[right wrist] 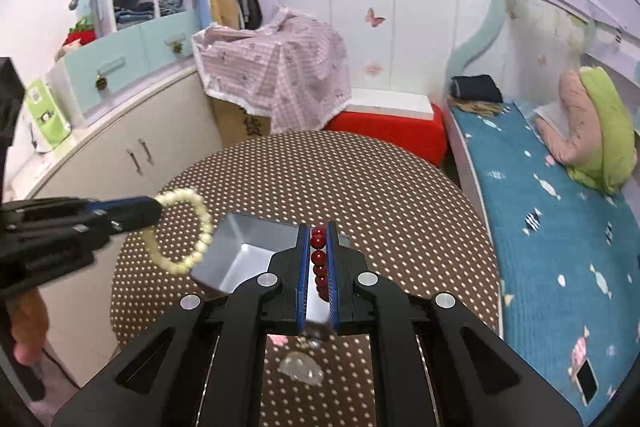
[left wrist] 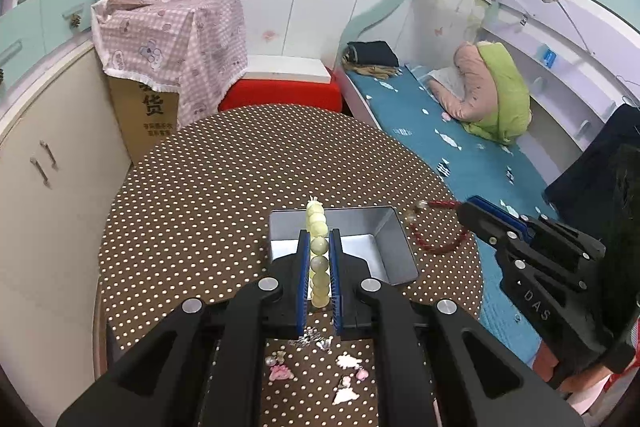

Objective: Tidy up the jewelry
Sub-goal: 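Carry both bracelets over the grey metal tray with both tools, then open both tools to drop the bracelets into the tray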

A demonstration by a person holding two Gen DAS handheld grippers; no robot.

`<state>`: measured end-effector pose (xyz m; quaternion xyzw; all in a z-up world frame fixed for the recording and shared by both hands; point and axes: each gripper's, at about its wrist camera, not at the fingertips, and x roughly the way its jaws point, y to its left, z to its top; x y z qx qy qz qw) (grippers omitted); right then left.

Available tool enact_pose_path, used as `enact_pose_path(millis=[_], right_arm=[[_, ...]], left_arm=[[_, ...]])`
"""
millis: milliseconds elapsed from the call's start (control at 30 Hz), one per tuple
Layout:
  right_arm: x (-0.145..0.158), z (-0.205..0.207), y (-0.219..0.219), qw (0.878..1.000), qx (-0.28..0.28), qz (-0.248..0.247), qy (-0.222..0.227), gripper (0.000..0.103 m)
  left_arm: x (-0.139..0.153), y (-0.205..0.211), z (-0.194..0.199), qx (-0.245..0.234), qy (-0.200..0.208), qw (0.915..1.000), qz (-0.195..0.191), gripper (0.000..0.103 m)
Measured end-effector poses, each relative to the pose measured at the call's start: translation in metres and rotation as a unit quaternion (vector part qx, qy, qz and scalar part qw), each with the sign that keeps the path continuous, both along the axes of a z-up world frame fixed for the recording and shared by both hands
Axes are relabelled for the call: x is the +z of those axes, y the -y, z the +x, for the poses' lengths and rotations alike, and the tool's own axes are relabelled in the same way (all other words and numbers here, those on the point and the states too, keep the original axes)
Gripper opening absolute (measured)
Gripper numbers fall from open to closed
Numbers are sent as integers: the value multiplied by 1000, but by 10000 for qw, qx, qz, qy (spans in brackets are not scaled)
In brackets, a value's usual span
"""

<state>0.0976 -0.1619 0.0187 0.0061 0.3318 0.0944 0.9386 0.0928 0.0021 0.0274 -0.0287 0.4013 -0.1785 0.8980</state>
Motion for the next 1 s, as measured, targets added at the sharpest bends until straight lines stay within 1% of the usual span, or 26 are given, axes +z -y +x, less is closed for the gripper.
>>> enact_pose_path(millis=[133,433,533,633,700,767,833,900,933,967,1000], right_arm=[[-7,14,-8,9998,118,63,-168,8],[-55,45,-20,9960,251,179,-834,8],[-66,52,-20,9946,238,207,-990,9],[-76,55,-19,9938,171,233,-1078,11],[-79,56,-18,9929,156,240,-1159,11],[-78,55,-16,9930,103,206,-1156,11],[-76,53,-13,9934,18,135,-1137,12],[-72,51,-9,9935,-103,88,-1128,13],[-72,50,-7,9935,-154,85,-1124,16],[-71,48,-4,9934,-217,91,-1122,27],[-70,47,0,9934,-277,101,-1112,54]], left_arm=[[-10,7,12,-100,-189,9998,8,8],[-38,24,32,-188,-601,9979,156,8],[-51,27,40,-175,-789,9965,233,8],[-58,27,45,-127,-843,9958,321,9],[-60,25,47,-46,-907,9951,399,16],[-58,24,45,-29,-812,9957,445,36],[-54,22,41,43,-701,9963,490,47],[-51,20,36,81,-634,9967,491,49],[-49,18,34,103,-607,9969,492,50],[-48,17,32,120,-577,9970,506,51],[-46,16,29,144,-527,9970,556,52]])
